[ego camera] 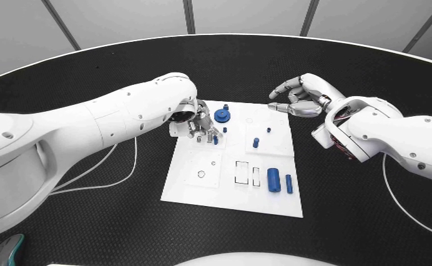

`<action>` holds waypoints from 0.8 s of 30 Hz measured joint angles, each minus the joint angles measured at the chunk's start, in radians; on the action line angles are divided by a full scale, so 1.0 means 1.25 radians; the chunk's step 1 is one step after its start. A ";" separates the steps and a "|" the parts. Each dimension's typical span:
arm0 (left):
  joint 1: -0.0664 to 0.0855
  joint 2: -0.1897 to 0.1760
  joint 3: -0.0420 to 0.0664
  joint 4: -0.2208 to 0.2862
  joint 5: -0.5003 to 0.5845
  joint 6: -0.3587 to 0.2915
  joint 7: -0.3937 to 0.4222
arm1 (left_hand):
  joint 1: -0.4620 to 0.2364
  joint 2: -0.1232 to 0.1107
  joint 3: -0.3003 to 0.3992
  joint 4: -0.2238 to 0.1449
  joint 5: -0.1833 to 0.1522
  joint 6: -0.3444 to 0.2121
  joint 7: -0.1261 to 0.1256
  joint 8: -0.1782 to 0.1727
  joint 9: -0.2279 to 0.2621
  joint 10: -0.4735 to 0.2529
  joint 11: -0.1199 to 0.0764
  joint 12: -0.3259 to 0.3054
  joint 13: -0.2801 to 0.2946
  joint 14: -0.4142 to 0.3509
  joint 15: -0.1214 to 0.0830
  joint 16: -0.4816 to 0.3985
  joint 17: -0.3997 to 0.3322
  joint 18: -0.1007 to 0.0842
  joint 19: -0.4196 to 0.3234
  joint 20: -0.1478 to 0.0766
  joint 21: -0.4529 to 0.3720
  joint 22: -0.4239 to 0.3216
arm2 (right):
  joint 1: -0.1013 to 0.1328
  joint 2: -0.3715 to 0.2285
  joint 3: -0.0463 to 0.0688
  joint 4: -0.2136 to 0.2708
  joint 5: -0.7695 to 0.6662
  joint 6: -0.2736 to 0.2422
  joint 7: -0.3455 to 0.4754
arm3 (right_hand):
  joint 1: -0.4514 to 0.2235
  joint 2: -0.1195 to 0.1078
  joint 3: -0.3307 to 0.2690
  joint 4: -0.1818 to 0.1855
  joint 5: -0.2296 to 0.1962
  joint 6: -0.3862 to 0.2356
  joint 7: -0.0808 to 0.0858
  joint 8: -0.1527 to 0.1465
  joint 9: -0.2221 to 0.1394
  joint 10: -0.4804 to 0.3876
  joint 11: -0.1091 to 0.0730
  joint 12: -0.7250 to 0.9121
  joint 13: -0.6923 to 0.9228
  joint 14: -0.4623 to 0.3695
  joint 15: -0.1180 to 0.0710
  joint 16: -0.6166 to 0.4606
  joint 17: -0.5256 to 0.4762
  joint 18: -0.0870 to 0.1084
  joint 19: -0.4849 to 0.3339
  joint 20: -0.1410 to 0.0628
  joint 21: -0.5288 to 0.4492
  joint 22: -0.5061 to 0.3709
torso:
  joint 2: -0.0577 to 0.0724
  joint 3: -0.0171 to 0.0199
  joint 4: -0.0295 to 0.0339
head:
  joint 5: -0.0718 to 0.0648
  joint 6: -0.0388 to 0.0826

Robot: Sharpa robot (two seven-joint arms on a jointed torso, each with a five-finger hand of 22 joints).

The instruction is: Assemble the parts on the task board

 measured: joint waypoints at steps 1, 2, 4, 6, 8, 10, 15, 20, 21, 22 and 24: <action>0.000 0.000 0.000 0.000 0.000 0.000 0.001 | 0.004 -0.003 0.005 0.000 0.000 0.000 0.000 0.000 0.001 0.000 0.000 0.000 0.000 0.000 0.000 0.000 0.000 0.000 0.000 0.000 0.000 0.000 | 0.000 0.000 0.000 0.000 0.000 0.000 0.000 | 0.000 0.000 0.000 0.000 0.000 0.000 0.000 0.000 0.000 0.000 0.000 0.000 0.000 0.000 0.000 0.000 0.000 0.000 0.000 0.000 0.000 0.000 | 0.000 0.0000 0.0000 | 0.000 0.000; 0.000 0.000 0.000 0.000 0.000 0.000 0.001 | 0.012 -0.001 0.010 -0.001 0.000 0.000 0.000 0.000 0.001 0.000 0.000 0.000 -0.001 0.000 0.000 0.000 0.000 0.000 0.000 0.000 0.001 0.002 | 0.000 0.000 0.000 0.000 0.000 0.000 0.000 | 0.000 0.000 0.000 0.000 0.000 0.000 0.000 0.000 0.000 0.000 0.000 0.000 0.000 0.000 0.000 0.000 0.000 0.000 0.000 0.000 0.000 0.000 | 0.000 0.0000 0.0001 | 0.000 0.000; 0.000 0.000 0.000 0.001 0.000 0.001 0.003 | 0.028 0.006 0.028 -0.002 0.000 0.000 0.000 0.000 0.002 0.000 0.000 0.000 -0.001 0.000 0.000 0.000 0.000 0.000 0.000 0.000 0.004 0.003 | 0.000 0.000 0.000 0.000 0.000 0.001 0.000 | 0.000 0.000 0.000 0.000 0.004 0.000 0.000 0.003 0.000 0.000 0.000 0.000 0.000 -0.003 -0.003 0.000 0.000 0.000 0.000 0.000 0.000 0.000 | 0.000 0.0002 0.0001 | 0.000 0.000; 0.000 0.000 0.000 0.001 0.003 0.002 0.004 | 0.043 0.006 0.042 -0.005 0.000 -0.002 -0.002 0.000 0.002 -0.003 -0.003 0.000 -0.002 0.003 -0.003 0.000 0.000 0.000 0.000 0.000 0.004 0.004 | 0.000 0.000 0.000 0.000 0.000 0.001 0.000 | 0.000 0.000 0.000 0.000 0.004 0.000 0.000 0.003 0.000 0.000 0.000 0.000 0.000 -0.003 -0.003 0.000 0.000 0.000 0.000 0.000 0.000 0.000 | 0.000 0.0004 0.0001 | 0.000 -0.001; 0.000 0.001 0.000 0.000 0.011 0.005 0.004 | 0.073 0.008 0.076 -0.017 0.000 -0.006 -0.006 -0.006 0.003 -0.006 -0.006 0.000 -0.003 0.000 -0.006 0.000 0.000 0.000 0.000 0.000 0.007 0.006 | 0.000 0.001 0.000 -0.001 0.000 0.002 -0.001 | 0.000 0.000 0.000 0.000 0.004 0.000 0.000 0.003 0.000 0.000 0.000 0.000 0.000 -0.003 -0.003 0.000 0.000 0.000 0.000 0.000 0.000 0.000 | 0.000 0.0003 0.0000 | 0.000 -0.001; 0.000 0.001 0.000 0.001 0.018 0.008 0.004 | 0.093 0.003 0.110 -0.028 0.000 -0.006 -0.006 -0.006 0.004 -0.006 -0.006 0.000 -0.004 0.000 -0.006 0.000 0.000 0.000 0.000 0.000 0.009 0.008 | 0.000 0.001 0.000 -0.001 0.000 0.002 -0.001 | 0.000 0.000 0.000 0.000 0.004 0.000 0.000 0.003 0.000 0.000 0.000 0.000 0.000 -0.003 -0.003 0.000 0.000 0.000 0.000 0.000 0.000 0.000 | 0.000 0.0003 -0.0001 | 0.000 -0.002; 0.000 0.001 0.000 0.003 0.025 0.013 0.006 | 0.098 -0.031 0.236 -0.052 -0.003 -0.008 -0.004 -0.013 0.009 -0.010 -0.007 0.000 -0.012 0.000 -0.006 0.000 0.000 0.000 -0.003 -0.003 0.014 0.013 | 0.000 0.001 0.000 -0.002 0.000 0.003 -0.001 | 0.000 0.000 0.000 0.000 0.004 0.000 0.000 0.003 0.000 0.000 0.000 0.000 0.000 -0.003 -0.003 0.000 0.000 0.000 0.000 0.000 0.000 0.000 | 0.000 0.0003 -0.0002 | 0.000 -0.003; 0.000 -0.001 0.000 0.003 0.027 0.014 0.006 | 0.073 -0.060 0.327 -0.073 0.000 -0.010 -0.001 -0.009 0.024 -0.011 -0.005 -0.002 -0.016 0.000 -0.006 0.000 0.001 0.000 -0.003 -0.003 0.014 0.015 | 0.000 0.001 0.000 -0.002 0.000 0.004 -0.002 | 0.000 0.000 0.000 0.000 0.008 -0.003 -0.003 0.003 0.001 0.000 0.000 0.000 0.001 -0.003 -0.003 0.000 0.000 0.000 0.000 0.000 0.000 0.000 | 0.000 0.0002 0.0002 | -0.001 -0.004; 0.000 -0.002 0.000 0.003 0.027 0.014 0.006 | 0.062 -0.071 0.352 -0.084 0.000 -0.010 -0.001 -0.009 0.027 -0.011 -0.005 -0.002 -0.017 0.000 -0.006 0.000 0.001 0.000 -0.005 -0.001 0.017 0.016 | 0.000 0.001 0.000 -0.002 0.000 0.004 -0.002 | 0.000 0.000 0.000 0.000 0.008 -0.003 -0.003 0.003 0.001 0.000 0.000 0.000 0.001 -0.003 -0.003 0.000 0.000 0.000 0.000 0.000 0.000 0.000 | 0.000 0.0002 0.0002 | -0.001 -0.005; 0.000 -0.002 0.000 0.003 0.027 0.014 0.006 | 0.059 -0.074 0.359 -0.085 0.000 -0.010 -0.001 -0.009 0.030 -0.011 -0.005 -0.002 -0.018 0.000 -0.006 0.000 0.001 0.000 -0.006 0.000 0.018 0.017 | 0.000 0.001 0.000 -0.002 0.000 0.004 -0.002 | 0.000 0.000 0.000 0.000 0.008 -0.003 -0.003 0.003 0.001 0.000 0.000 0.000 0.001 -0.003 -0.003 0.000 0.000 0.000 0.000 0.000 0.000 0.000 | 0.000 0.0001 0.0002 | -0.001 -0.005; 0.000 -0.003 0.000 0.003 0.028 0.012 0.007 | 0.051 -0.074 0.364 -0.082 0.000 -0.010 -0.001 -0.004 0.035 -0.011 -0.005 -0.002 -0.019 0.000 -0.006 0.000 0.001 0.000 -0.006 0.000 0.018 0.017 | 0.000 0.002 0.000 -0.003 0.000 0.004 -0.002 | 0.000 0.000 0.000 0.000 0.008 -0.003 -0.003 0.003 0.001 0.000 0.000 0.000 0.001 -0.003 -0.003 0.000 0.000 0.000 0.000 0.000 0.000 0.000 | 0.000 0.0001 0.0006 | -0.001 -0.005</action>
